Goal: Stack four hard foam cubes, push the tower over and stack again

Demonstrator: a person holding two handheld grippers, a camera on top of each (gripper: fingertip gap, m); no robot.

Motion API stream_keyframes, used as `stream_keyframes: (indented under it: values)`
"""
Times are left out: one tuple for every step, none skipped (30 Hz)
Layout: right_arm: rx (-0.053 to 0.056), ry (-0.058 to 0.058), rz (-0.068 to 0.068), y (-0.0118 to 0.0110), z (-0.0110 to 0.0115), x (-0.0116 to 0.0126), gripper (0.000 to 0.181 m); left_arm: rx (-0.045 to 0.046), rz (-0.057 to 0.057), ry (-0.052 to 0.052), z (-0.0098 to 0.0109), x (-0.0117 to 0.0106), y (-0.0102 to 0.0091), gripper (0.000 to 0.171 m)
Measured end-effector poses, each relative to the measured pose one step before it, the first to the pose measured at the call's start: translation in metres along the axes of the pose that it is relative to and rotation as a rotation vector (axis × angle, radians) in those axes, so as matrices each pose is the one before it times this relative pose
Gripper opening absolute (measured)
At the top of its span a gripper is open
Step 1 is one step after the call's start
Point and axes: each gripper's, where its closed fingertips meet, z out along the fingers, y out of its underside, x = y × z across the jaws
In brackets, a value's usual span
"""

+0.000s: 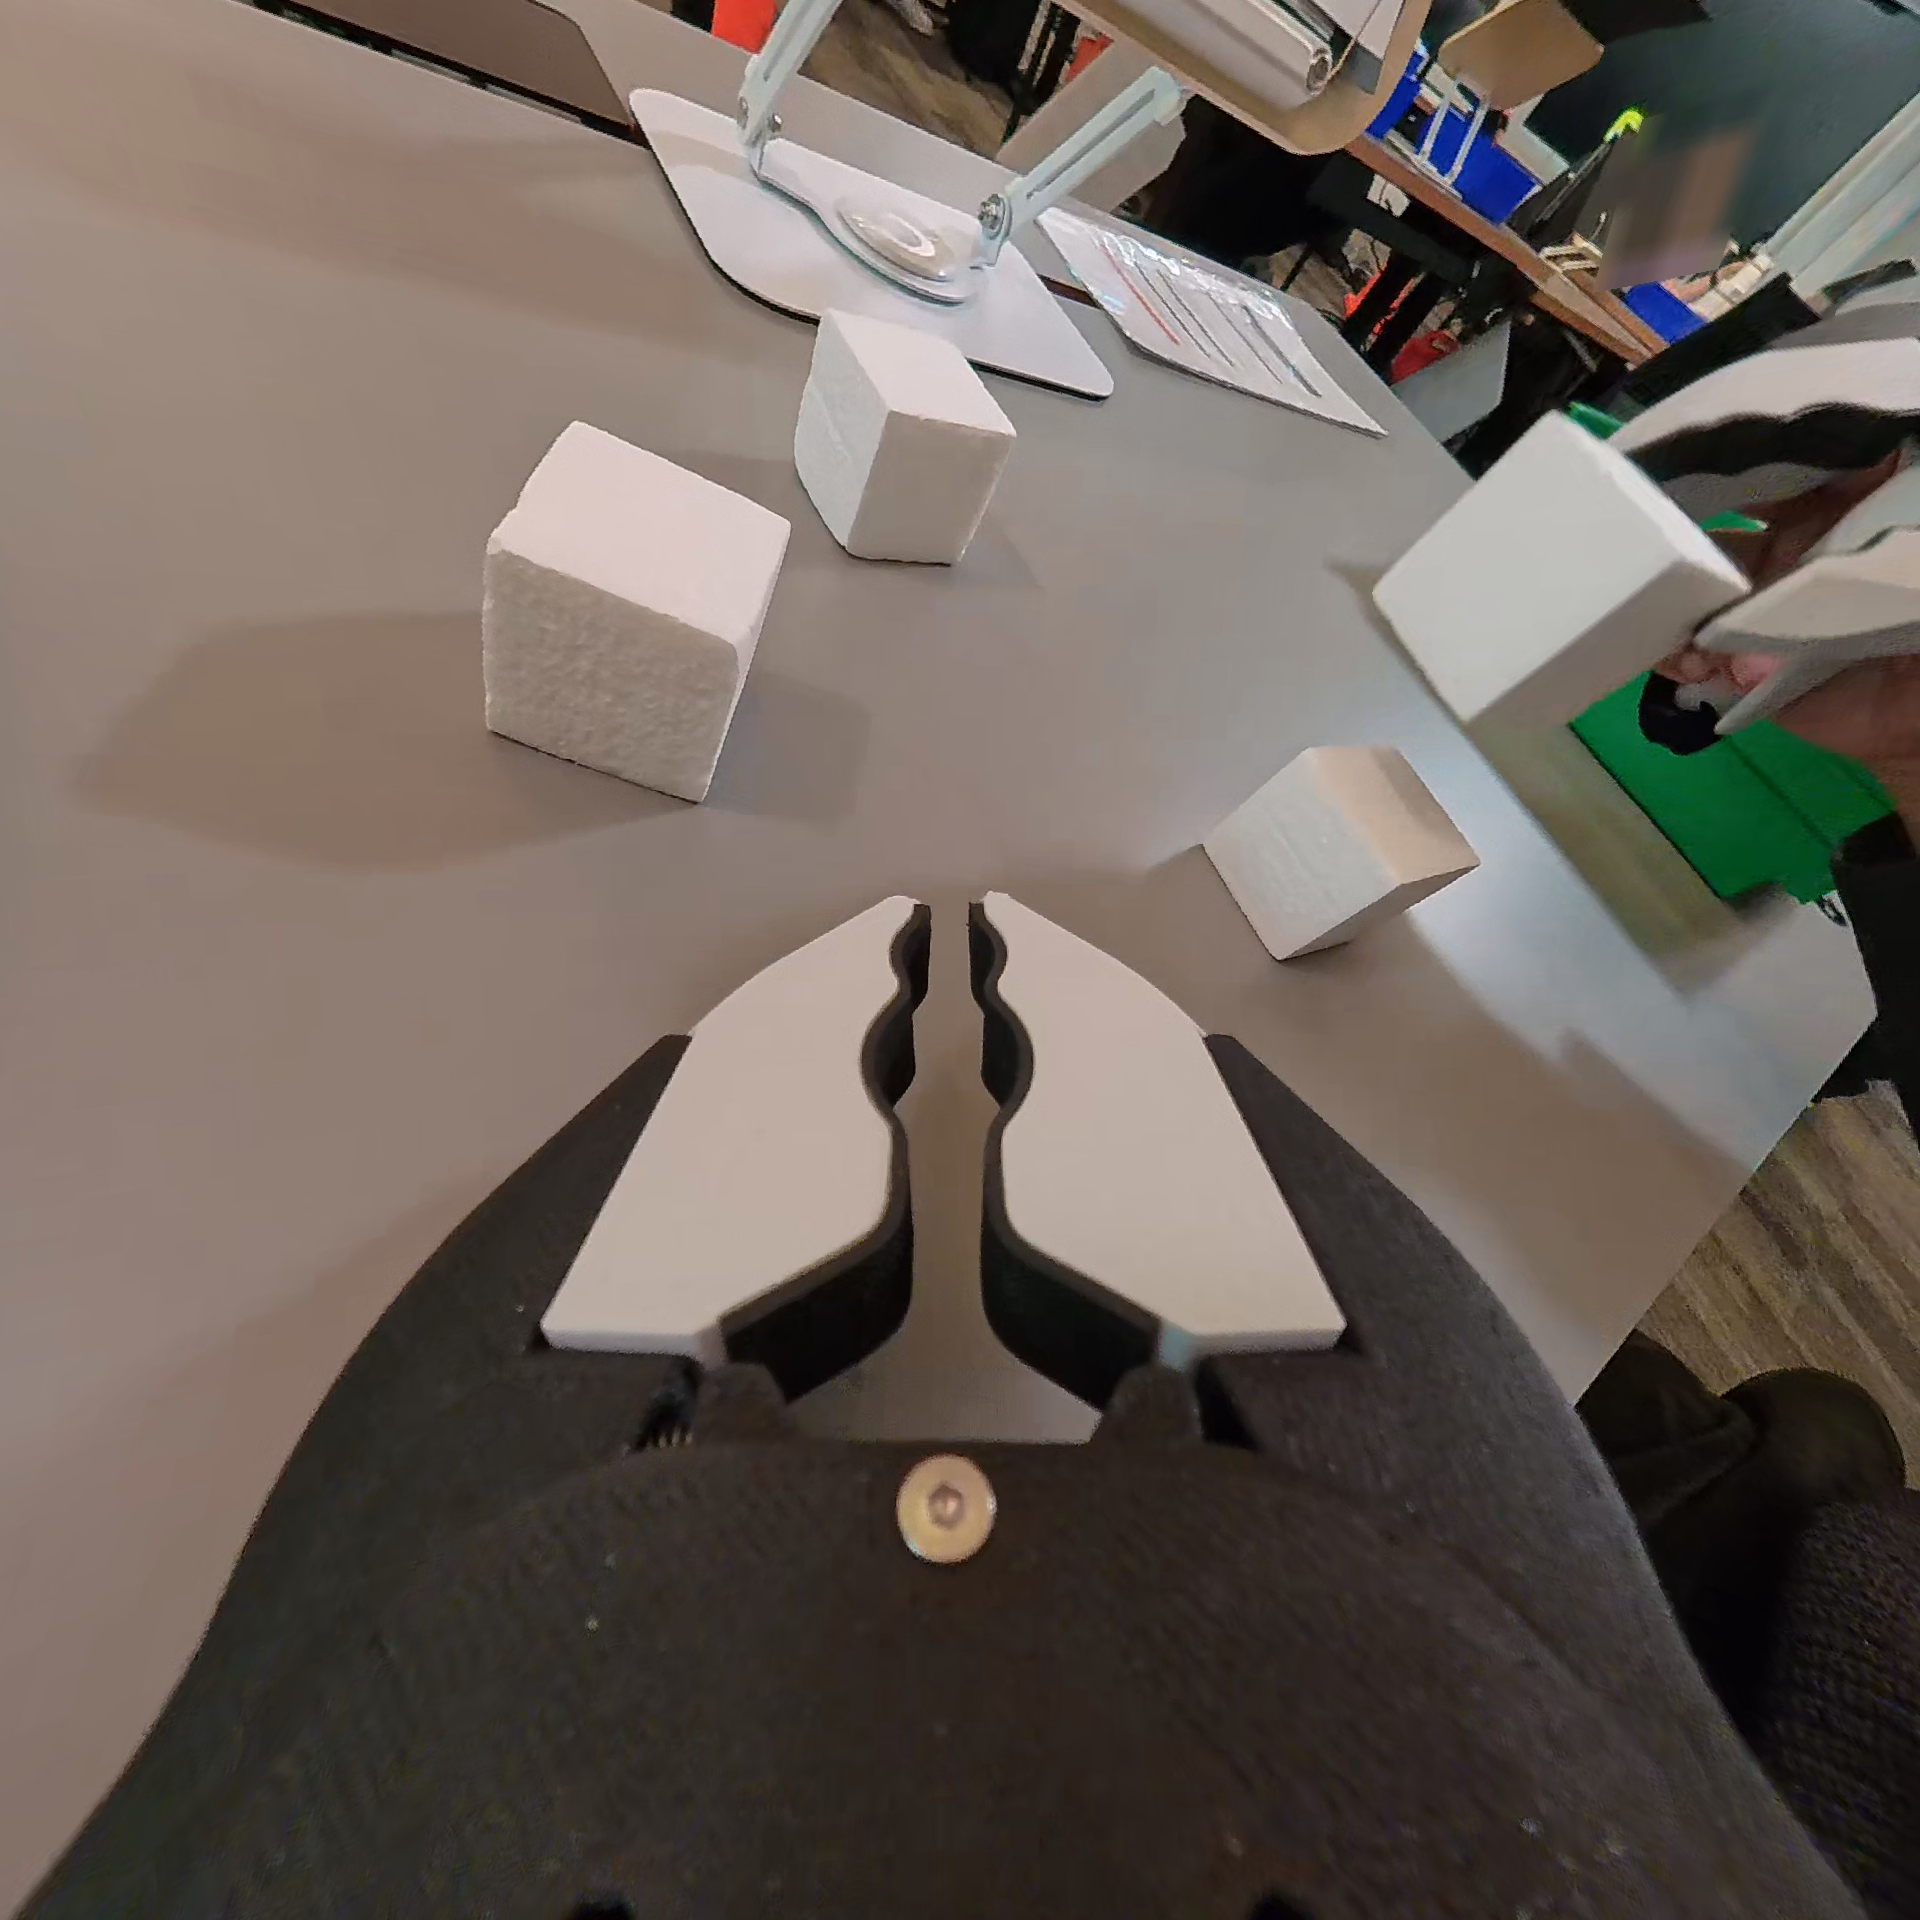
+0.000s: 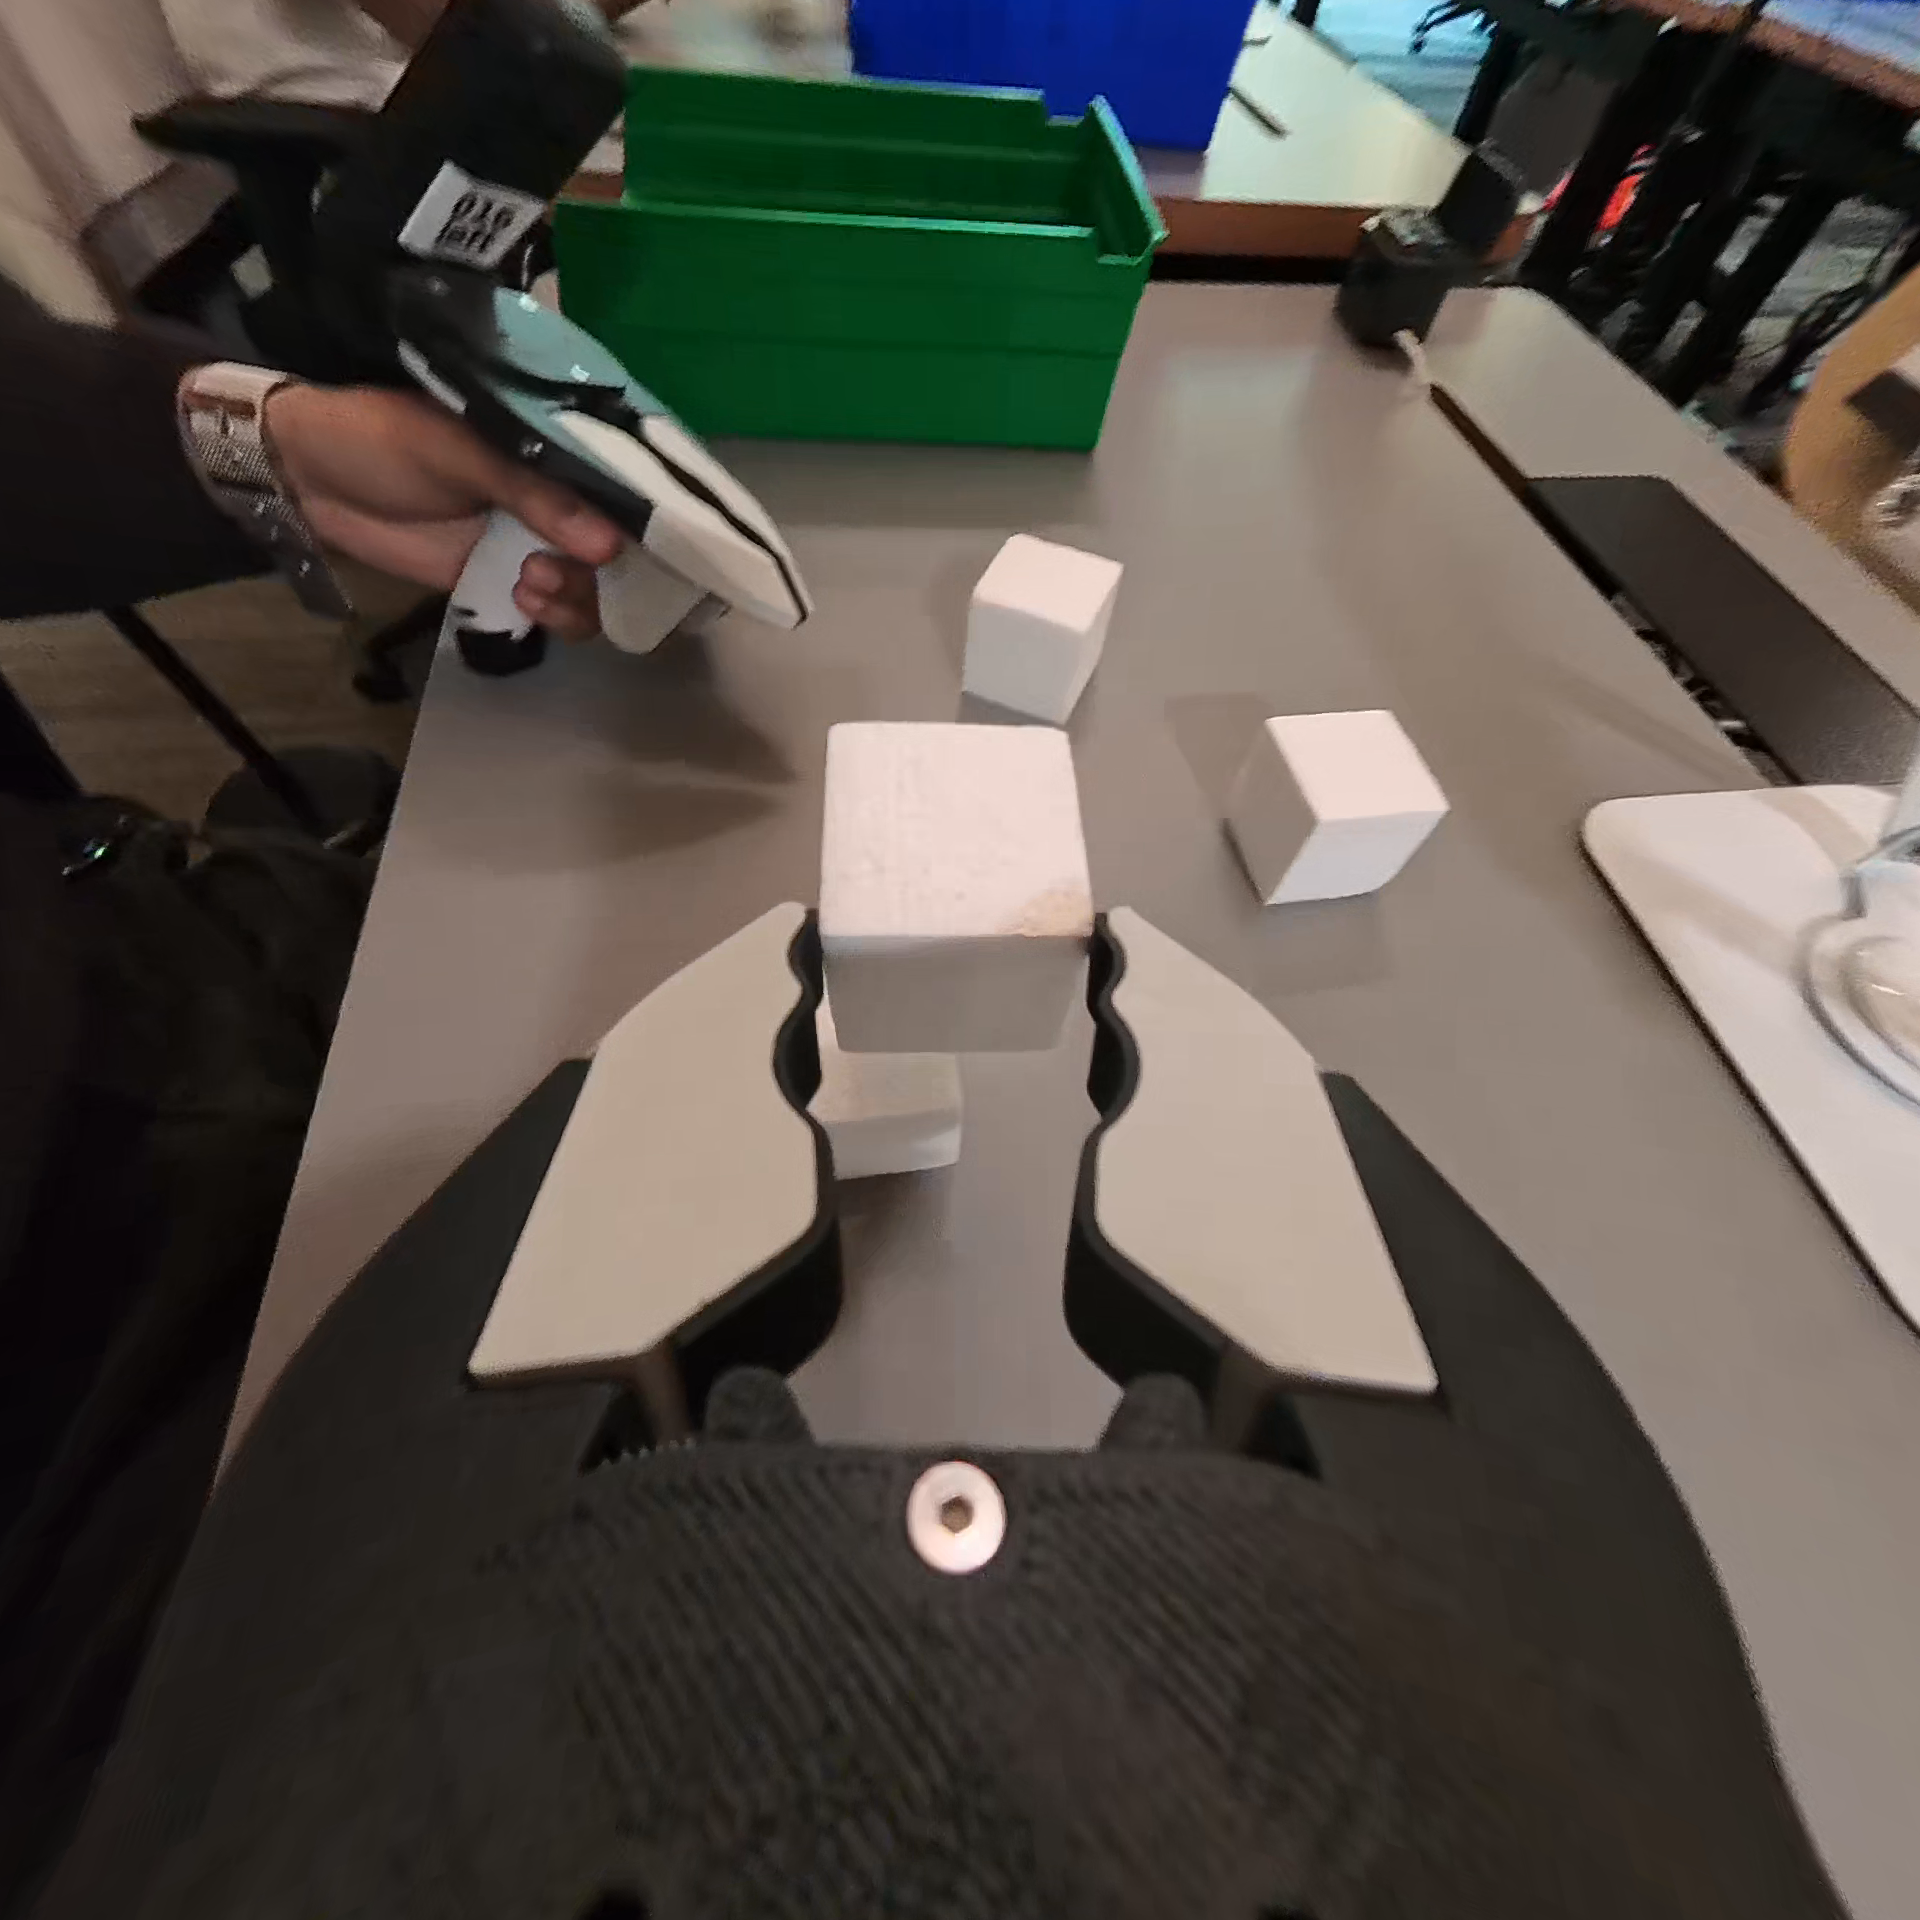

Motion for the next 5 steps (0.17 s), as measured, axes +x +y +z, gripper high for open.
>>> stream_keyframes:
  values:
    - [-0.0180, -0.0155, -0.0063, 0.00322, 0.00290, -0.00454, 0.050, -0.00138, 0.0016, 0.0021, 0.00069, 0.00067, 0.00007, 0.007]
    - [-0.0139, -0.0143, -0.0034, 0.00339, 0.00270, -0.00359, 0.050, -0.00041, 0.0022, 0.0008, 0.00043, 0.00050, -0.00013, 0.008]
    - [-0.0077, -0.0137, 0.0005, 0.00273, 0.00227, -0.00287, 0.050, 0.00026, 0.0018, 0.0000, 0.00031, 0.00015, -0.00015, 0.007]
    - [-0.0043, -0.0108, 0.0016, 0.00225, 0.00181, -0.00183, 0.050, 0.00039, 0.0006, 0.0000, 0.00012, 0.00015, -0.00012, 0.007]
    - [-0.0008, -0.0087, -0.0053, 0.00171, 0.00114, -0.00124, 0.050, -0.00013, -0.0007, 0.0009, 0.00019, 0.00014, -0.00009, 0.008]
